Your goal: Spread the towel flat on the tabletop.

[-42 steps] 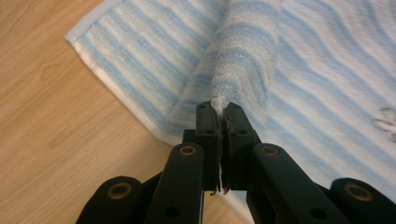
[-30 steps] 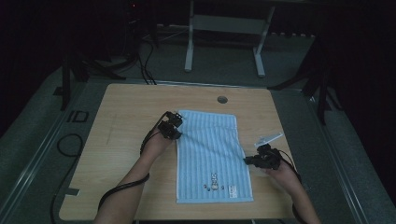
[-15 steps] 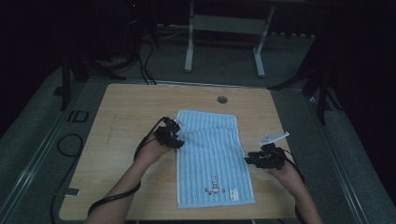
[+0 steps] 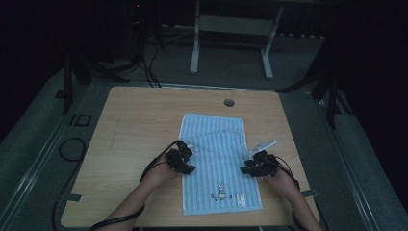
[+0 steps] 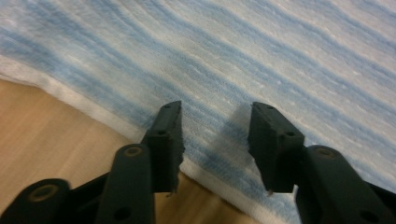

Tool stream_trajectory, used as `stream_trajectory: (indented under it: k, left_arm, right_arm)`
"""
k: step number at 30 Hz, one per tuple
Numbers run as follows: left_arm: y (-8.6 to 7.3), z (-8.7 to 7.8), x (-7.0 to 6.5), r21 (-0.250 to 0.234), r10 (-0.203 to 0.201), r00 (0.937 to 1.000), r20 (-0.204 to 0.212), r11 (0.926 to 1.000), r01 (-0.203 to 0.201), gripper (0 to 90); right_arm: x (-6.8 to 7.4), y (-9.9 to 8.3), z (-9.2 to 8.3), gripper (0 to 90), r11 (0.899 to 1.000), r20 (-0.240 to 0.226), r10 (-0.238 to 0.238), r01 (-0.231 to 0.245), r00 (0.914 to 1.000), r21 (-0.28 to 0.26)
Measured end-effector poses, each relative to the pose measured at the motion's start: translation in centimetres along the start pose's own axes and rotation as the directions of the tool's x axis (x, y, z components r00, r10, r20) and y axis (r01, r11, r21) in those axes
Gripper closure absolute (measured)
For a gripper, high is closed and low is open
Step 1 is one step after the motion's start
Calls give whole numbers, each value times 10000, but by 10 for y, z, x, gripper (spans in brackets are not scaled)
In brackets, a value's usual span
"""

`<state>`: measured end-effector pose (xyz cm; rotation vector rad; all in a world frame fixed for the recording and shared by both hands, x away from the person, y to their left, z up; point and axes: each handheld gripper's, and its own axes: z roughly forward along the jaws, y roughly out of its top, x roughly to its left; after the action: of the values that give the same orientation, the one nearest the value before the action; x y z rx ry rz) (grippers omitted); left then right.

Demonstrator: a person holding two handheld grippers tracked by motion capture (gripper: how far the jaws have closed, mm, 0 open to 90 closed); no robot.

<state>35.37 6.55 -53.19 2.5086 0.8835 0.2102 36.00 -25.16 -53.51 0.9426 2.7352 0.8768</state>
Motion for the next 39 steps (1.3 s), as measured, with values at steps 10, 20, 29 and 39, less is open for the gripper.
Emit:
stream_trajectory:
  k: [10, 20, 29, 39]
  left_arm:
    - [-3, -13, -12, -710, -161, 9999, 43, 9973, 163, 864]
    - [-33, -41, -38, -643, 213, 9902, 1377, 9979, -125, 858]
    - [-55, -42, -62, 21, 566, 9746, 2169, 9983, -585, 825]
    - [-44, -52, -30, -695, -69, 9934, 1141, 9975, 149, 508]
  right_arm:
    - [16, 0, -6, 878, 9978, 467, -645, 636, 9968, 209]
    - [54, -26, -39, 877, 9969, -557, -731, 714, 9958, -319]
    - [83, -55, -39, 860, 9972, -1169, -715, 736, 9906, 139]
    - [59, -20, -53, 655, 9941, -483, -649, 604, 9967, -903]
